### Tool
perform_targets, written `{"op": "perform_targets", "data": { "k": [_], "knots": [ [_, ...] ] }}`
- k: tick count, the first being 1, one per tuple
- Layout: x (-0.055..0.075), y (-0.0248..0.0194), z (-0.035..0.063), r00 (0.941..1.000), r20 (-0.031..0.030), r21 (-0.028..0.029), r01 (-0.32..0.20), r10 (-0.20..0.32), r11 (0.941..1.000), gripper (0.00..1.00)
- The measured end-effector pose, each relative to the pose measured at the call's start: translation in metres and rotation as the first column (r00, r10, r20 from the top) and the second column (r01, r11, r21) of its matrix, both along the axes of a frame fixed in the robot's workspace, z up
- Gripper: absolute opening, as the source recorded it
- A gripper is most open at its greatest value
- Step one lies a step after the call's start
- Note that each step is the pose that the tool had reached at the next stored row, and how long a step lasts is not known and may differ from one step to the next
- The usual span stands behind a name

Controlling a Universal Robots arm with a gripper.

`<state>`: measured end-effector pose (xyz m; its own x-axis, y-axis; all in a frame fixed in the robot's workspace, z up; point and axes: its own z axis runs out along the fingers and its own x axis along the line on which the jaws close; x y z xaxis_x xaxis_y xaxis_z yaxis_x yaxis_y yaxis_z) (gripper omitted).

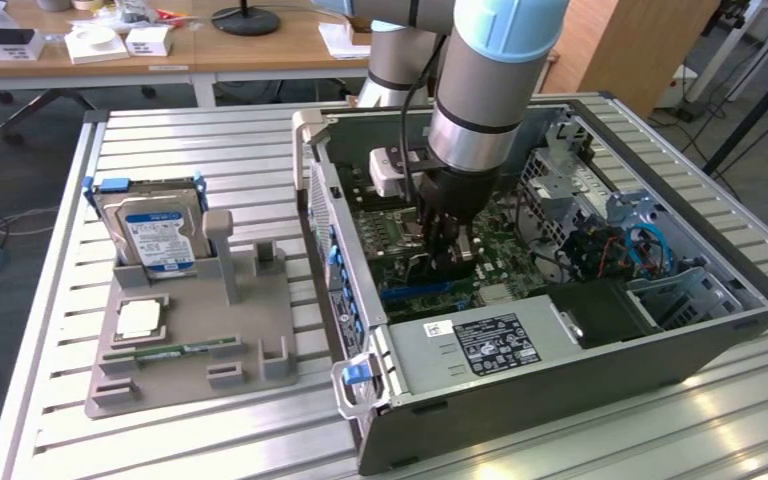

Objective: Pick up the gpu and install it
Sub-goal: 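Insert the gpu into the slot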

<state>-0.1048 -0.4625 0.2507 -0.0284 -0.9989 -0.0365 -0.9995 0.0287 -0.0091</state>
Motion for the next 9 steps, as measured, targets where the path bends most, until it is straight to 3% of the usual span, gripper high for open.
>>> {"op": "perform_targets", "data": {
  "k": [9],
  "knots": [
    [0.0,0.0,-0.0013,1.0,-0.0001,0.0,0.0,0.0,1.0,0.26]
  ]
}}
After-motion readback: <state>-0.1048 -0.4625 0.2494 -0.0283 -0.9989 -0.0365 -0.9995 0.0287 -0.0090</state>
